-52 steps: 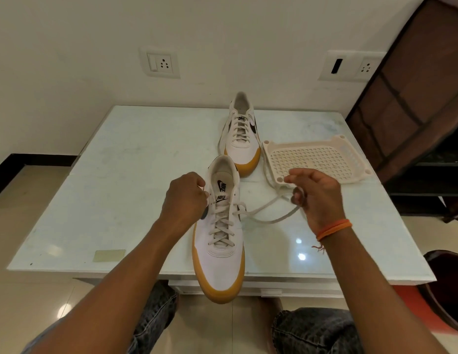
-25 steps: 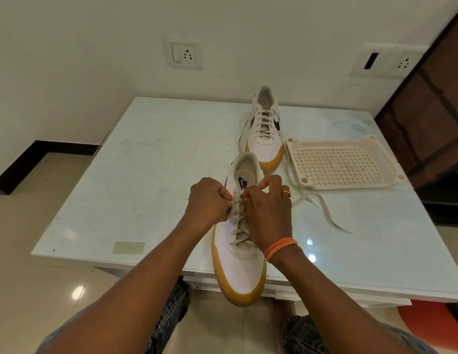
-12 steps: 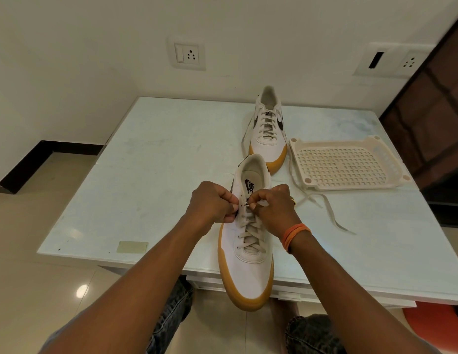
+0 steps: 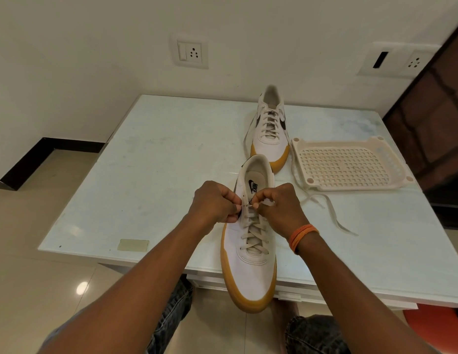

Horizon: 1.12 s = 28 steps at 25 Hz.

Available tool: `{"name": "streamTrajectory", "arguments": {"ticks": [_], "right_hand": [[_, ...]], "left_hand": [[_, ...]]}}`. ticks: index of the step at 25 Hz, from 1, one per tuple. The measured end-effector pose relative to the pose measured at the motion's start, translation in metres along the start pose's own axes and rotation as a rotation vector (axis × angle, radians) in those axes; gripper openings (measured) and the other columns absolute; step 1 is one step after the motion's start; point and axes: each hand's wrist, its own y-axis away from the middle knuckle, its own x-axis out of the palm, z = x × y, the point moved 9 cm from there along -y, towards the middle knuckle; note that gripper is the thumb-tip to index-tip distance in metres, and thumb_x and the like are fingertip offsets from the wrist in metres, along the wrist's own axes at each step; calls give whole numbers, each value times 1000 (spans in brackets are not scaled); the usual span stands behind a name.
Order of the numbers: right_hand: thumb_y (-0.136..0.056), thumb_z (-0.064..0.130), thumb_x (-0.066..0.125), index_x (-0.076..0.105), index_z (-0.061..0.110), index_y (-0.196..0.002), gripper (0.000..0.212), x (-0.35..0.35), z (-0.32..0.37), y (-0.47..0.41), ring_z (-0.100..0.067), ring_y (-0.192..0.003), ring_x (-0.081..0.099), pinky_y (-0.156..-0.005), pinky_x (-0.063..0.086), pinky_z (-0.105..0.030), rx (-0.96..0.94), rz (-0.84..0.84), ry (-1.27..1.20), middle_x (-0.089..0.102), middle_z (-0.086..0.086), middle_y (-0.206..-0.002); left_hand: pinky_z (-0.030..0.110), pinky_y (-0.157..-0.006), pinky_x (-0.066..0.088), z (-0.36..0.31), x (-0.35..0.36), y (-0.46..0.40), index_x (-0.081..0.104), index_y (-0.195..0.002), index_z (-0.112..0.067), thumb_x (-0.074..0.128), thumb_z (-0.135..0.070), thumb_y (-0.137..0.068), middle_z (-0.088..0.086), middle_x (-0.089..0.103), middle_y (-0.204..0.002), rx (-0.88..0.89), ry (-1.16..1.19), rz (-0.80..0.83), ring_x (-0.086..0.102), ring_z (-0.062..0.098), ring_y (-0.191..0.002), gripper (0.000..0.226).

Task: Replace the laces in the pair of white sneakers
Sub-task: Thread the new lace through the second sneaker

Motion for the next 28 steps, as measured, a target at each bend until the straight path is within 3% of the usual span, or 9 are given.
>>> {"name": "streamTrajectory", "arguments": {"ticks": [3, 5, 10, 15, 17, 20, 24, 26, 28], "right_hand": [[-84, 20, 70, 72, 28, -92, 11, 4, 5, 10, -23, -105, 47, -94, 47, -37, -20, -31, 136, 38, -2, -108], [-85, 19, 70, 70, 26, -88, 8, 3, 7, 12, -22, -107, 46, -95, 45, -35, -6, -23, 73, 36, -2, -109], [-84, 24, 72, 66, 29, -79, 10, -1, 12, 12, -15, -102, 43, -97, 46, -38, -7, 25, 0, 42, -7, -113], [-94, 32, 54, 68, 43, -99, 18, -18, 15, 10, -12, -101, 45, -94, 37, -43, -109, 80, 209, 48, 3, -107], [-98, 22, 41, 67, 43, -109, 35, -32, 14, 11, -17, -107, 48, -93, 30, -42, -119, 41, 323, 51, 6, -106], [-95, 12, 38, 69, 47, -99, 47, -43, 10, 8, -21, -108, 49, -92, 27, -39, -125, -5, 343, 56, 11, -97], [-80, 23, 32, 63, 65, -82, 52, -39, 4, 7, -17, -109, 57, -97, 39, -54, -146, 50, 102, 62, 18, -100], [-74, 25, 33, 63, 66, -87, 53, -38, 3, 8, -14, -109, 56, -98, 39, -55, -145, 97, 62, 63, 18, -102], [-74, 30, 34, 67, 60, -89, 48, -38, 1, 8, -11, -106, 58, -100, 37, -56, -100, 149, -15, 64, 17, -104]], "left_hand": [[35, -72, 62, 0, 0, 1, 74, -83, -5, 76, 3, -77, 15, 73, -86, 0, 22, 17, 73, 26, -76, 10], [34, -71, 62, -2, 0, 1, 74, -84, -4, 79, 2, -75, 16, 73, -85, 18, 34, 35, 73, 26, -75, 11], [33, -74, 61, -9, 1, 2, 76, -80, -8, 84, -19, -73, 9, 74, -78, 87, -87, 0, 74, 20, -68, 15], [30, -71, 60, -16, -23, 3, 73, -81, -1, 77, -9, -80, 10, 73, -79, 45, -185, -18, 71, 21, -71, 8], [30, -67, 60, -16, -52, 2, 71, -79, -2, 71, -4, -84, 10, 72, -80, 26, -146, -91, 69, 21, -71, 4], [31, -61, 60, -10, -105, 0, 69, -76, -6, 63, 0, -87, 10, 70, -80, 26, -39, -328, 68, 22, -66, 13], [44, -75, 60, -2, -163, -2, 69, -85, -12, 61, -10, -91, 8, 71, -86, 101, -160, -674, 71, 28, -76, 11], [44, -70, 61, 5, -155, -6, 67, -94, -7, 67, -23, -89, 15, 69, -91, 30, -272, -623, 71, 31, -75, 16], [35, -53, 58, 16, -125, -7, 55, -105, -1, 69, -42, -86, 18, 65, -93, -112, -426, -464, 69, 29, -61, 47]]}}
